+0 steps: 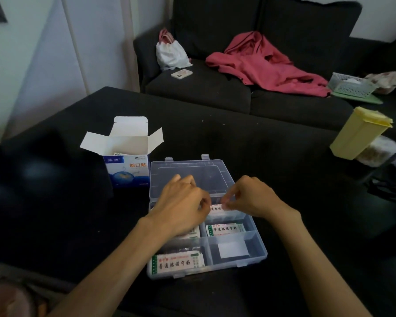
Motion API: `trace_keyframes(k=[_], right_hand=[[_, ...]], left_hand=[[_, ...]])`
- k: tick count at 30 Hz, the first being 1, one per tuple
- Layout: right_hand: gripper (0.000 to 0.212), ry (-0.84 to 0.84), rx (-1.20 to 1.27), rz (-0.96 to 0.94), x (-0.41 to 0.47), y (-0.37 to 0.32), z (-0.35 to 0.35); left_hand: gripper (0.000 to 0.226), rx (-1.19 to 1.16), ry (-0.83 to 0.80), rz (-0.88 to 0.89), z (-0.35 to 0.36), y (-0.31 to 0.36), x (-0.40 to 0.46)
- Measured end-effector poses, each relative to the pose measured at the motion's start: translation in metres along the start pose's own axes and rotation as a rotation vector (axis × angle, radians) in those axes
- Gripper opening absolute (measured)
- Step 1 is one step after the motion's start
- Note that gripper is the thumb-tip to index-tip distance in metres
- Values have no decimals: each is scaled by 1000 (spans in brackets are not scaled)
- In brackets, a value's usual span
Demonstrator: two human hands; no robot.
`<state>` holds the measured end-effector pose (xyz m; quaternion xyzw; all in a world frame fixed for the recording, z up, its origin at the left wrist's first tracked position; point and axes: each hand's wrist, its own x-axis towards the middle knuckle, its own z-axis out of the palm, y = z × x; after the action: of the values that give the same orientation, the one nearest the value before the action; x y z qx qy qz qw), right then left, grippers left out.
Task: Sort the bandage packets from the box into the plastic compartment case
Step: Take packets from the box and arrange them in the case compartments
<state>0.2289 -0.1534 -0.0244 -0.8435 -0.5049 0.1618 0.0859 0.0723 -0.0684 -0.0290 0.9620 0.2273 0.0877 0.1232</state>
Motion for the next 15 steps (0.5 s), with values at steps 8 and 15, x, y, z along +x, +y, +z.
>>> trace_keyframes(k=[8,15], right_hand=[[10,50,93,41,-10,-19,-35],[24,436,251,-263,-4,-99,-30]], left_hand=[[20,-166,247,-84,-20,-6,-10],[27,5,652,-422,-58,-82,-29]])
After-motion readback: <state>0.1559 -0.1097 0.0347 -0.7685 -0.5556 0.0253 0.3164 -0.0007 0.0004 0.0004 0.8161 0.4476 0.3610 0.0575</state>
